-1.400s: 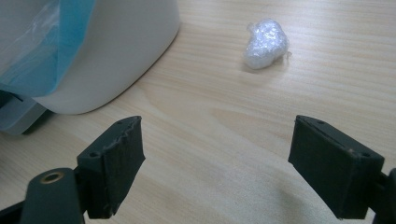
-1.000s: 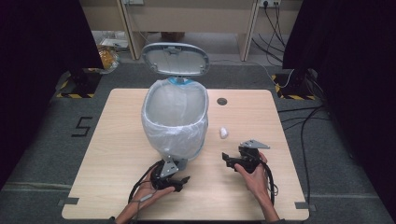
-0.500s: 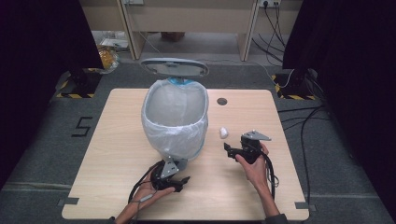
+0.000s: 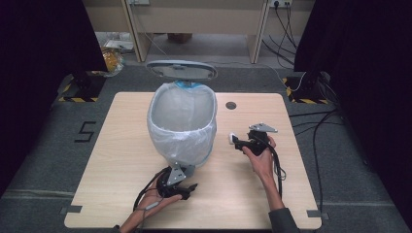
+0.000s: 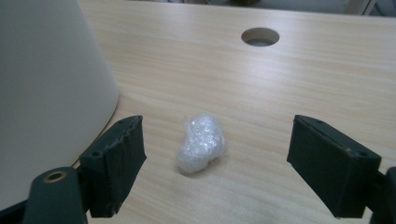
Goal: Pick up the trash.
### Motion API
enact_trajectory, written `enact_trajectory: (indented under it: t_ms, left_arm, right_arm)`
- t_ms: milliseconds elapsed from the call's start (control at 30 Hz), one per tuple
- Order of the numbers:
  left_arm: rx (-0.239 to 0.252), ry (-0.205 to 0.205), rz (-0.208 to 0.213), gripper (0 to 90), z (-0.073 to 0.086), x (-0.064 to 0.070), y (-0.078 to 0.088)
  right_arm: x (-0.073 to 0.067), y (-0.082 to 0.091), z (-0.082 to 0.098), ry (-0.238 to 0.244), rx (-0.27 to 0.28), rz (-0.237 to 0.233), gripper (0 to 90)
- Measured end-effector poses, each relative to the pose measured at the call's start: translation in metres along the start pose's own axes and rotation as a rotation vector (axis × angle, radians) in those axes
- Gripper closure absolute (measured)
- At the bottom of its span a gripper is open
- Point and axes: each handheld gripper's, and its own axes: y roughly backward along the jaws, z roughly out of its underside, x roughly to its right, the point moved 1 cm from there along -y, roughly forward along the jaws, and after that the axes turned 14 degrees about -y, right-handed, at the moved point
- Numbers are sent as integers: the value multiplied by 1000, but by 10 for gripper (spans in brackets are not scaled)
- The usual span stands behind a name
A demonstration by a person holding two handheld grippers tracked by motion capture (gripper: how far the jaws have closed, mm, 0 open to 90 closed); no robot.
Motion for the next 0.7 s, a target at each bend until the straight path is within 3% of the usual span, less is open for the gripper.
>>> enact_trajectory:
  t_ms: [100, 167, 233, 367, 533, 700]
  left_arm:
    - [-5, -6, 2, 271, 0, -1, 0]
    - [-4, -5, 2, 271, 0, -1, 0]
    - [-4, -6, 2, 271, 0, -1, 0]
    - [2, 0, -2, 271, 0, 0, 0]
    - [-3, -5, 3, 271, 0, -1, 0]
    - [-2, -5, 2, 271, 0, -1, 0]
  right_arm:
    - [2, -11, -4, 27, -17, 17, 222]
    - [5, -18, -5, -2, -21, 1, 250]
    - [9, -26, -6, 24, -62, 22, 277]
    - [12, -40, -7, 43, -80, 36, 354]
    - [6, -49, -6, 47, -85, 11, 424]
    - [-1, -60, 4, 81, -151, 29, 511]
